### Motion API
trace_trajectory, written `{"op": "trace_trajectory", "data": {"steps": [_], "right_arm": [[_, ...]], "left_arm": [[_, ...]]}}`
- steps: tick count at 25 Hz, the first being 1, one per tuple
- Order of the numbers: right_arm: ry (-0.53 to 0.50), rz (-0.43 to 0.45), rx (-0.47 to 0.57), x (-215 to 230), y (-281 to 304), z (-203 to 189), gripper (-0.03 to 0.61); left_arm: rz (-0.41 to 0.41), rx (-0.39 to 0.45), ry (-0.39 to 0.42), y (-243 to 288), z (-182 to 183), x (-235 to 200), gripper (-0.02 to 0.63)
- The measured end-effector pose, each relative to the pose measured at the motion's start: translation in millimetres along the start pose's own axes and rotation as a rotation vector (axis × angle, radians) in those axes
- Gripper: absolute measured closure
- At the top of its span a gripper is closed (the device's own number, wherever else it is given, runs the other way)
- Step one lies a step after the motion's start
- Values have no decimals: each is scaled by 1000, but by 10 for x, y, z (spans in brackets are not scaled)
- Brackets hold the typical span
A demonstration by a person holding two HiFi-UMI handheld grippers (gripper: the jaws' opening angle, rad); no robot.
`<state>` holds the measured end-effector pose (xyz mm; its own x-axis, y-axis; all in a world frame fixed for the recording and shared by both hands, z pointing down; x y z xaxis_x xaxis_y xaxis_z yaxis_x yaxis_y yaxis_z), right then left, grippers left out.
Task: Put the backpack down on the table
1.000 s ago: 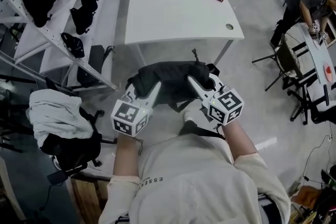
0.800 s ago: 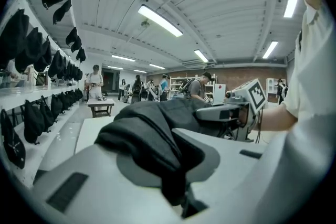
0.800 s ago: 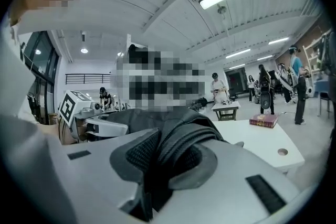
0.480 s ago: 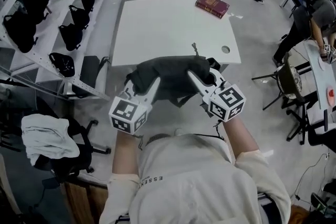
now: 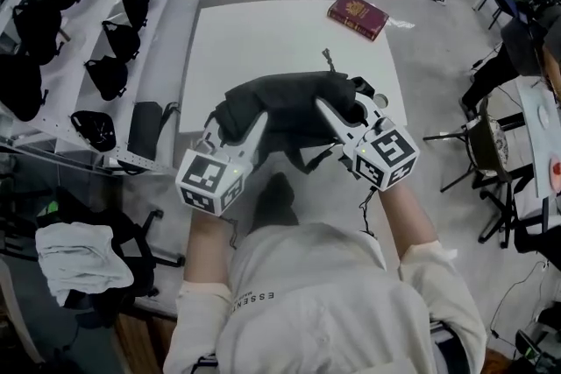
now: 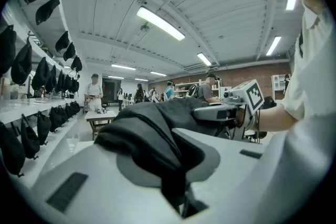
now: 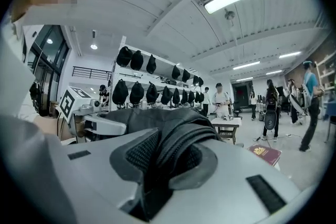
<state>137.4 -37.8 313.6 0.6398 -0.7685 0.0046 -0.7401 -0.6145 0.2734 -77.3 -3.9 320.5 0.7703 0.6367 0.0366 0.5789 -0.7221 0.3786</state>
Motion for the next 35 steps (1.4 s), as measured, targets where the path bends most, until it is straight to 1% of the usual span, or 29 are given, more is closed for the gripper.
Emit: {"op": "trace_trajectory", "data": {"steps": [4,7,11,16,20,28,35], "right_arm": [[-22,-20,16,304,294,158,492],[-23,-33,21,550,567,260,491],[-16,-46,13,892,923,371,491],[2,-58,4,1277,1240,484,491],[0,-77,-1,1593,1580,589,491],[-4,-115,3,2149,2138,701,491],[-32,-132,2,2500,2541,671,486]], "left_arm": [[-2,35,32,277,167,-346,557],[-5,40,49,512,283,-645,557],[-18,28,44,850,421,-1034,557],[-37,4,39,1217,607,-1394,557],[-57,4,41,1539,724,-1777,557],[-82,14,57,2124,882,-2380,557],[-90,22,42,2516,871,-2749,557]]}}
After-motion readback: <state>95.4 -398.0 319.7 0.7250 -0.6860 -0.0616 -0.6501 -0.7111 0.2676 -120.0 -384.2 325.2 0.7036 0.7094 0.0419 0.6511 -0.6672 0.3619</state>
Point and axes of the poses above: the fingertips, and each gripper's own axes: y forward along the fingers, x to its right, z out of its top, the point moved 8 cm from there along -y, backward along the fingers, and after that the axes turned 11 degrees about -x, right-handed, at the moved point
